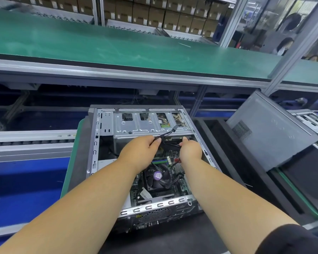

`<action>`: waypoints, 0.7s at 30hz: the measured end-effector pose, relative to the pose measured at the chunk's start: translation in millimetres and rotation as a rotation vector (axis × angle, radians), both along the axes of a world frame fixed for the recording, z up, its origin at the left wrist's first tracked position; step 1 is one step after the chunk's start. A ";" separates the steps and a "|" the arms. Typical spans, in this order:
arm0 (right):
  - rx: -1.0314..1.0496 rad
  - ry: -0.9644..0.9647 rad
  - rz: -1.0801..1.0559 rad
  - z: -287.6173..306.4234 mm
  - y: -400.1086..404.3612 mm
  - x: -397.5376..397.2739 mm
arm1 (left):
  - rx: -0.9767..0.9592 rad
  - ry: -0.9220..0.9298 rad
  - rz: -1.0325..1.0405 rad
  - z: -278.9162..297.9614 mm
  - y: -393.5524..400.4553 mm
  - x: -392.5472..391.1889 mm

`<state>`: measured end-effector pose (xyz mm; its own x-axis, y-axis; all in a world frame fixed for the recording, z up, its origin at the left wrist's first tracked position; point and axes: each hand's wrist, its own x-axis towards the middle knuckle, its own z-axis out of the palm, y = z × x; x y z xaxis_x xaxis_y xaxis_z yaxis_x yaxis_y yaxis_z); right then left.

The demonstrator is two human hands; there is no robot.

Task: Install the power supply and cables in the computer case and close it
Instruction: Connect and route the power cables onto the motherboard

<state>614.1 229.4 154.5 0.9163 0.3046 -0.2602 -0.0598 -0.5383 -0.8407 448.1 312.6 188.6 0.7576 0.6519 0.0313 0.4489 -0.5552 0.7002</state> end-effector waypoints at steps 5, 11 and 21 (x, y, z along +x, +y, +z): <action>-0.012 0.033 0.002 4.6 0.2 -0.5 | 0.008 0.004 -0.003 -0.7 1.0 0.4; -0.065 -0.045 0.028 5.7 -8.3 -12.8 | 0.040 0.017 0.011 -3.9 2.6 1.3; 0.064 -0.729 0.286 34.9 -22.8 -58.9 | 0.266 0.257 0.080 -18.1 7.8 11.2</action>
